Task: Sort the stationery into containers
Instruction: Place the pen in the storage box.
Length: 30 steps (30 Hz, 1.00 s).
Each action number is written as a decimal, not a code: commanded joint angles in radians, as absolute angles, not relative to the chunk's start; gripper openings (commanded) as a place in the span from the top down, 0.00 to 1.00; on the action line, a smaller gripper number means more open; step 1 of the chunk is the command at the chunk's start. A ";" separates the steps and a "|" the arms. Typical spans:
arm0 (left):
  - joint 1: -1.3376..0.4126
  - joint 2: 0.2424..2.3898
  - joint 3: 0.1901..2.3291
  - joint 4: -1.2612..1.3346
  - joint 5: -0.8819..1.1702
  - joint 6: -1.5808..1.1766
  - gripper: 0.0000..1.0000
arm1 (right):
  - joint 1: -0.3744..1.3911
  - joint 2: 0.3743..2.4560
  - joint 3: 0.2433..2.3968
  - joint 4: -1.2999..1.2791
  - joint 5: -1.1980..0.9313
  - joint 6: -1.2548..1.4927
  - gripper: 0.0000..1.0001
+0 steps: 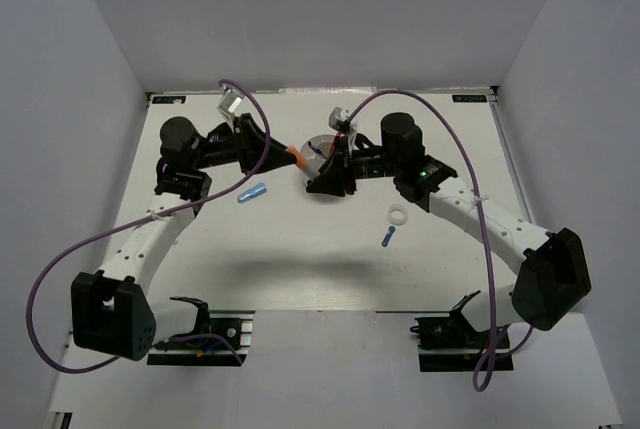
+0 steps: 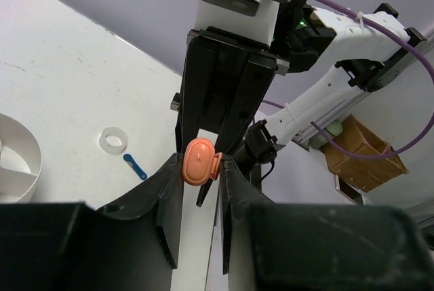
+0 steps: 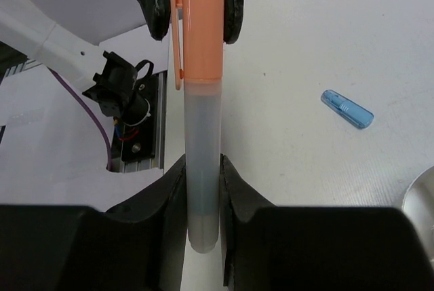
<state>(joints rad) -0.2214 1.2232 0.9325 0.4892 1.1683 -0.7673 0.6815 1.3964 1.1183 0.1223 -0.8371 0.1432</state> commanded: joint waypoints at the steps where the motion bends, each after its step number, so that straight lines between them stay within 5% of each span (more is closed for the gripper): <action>1: -0.219 1.229 0.977 0.448 1.140 -0.766 1.00 | 0.686 1.399 1.190 0.149 -0.842 0.138 0.89; 2: -0.219 1.232 0.983 0.433 1.131 -0.759 1.00 | 0.683 1.404 1.196 0.141 -0.838 0.143 0.79; 3: -0.219 1.235 0.994 0.399 1.123 -0.752 1.00 | 0.683 1.411 1.203 0.135 -0.827 0.147 0.53; 6: -0.210 1.250 1.035 0.333 1.091 -0.709 1.00 | 0.664 1.410 1.221 0.118 -0.775 0.179 0.25; 13: -0.176 1.315 1.156 0.183 0.916 -0.596 1.00 | 0.554 1.396 1.249 0.052 -0.670 0.187 0.17; 21: -0.153 1.518 1.394 -0.170 0.416 -0.217 1.00 | 0.422 1.393 1.269 0.006 -0.660 0.219 0.16; 30: -0.193 1.715 1.457 -0.092 0.379 -0.158 1.00 | 0.295 1.445 1.433 0.002 -0.601 0.164 0.16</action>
<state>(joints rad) -0.1844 1.7042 1.4044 -0.0807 0.4084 -0.2012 0.3229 1.4460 1.3647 -0.0139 -0.6289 0.1967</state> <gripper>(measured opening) 0.321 0.842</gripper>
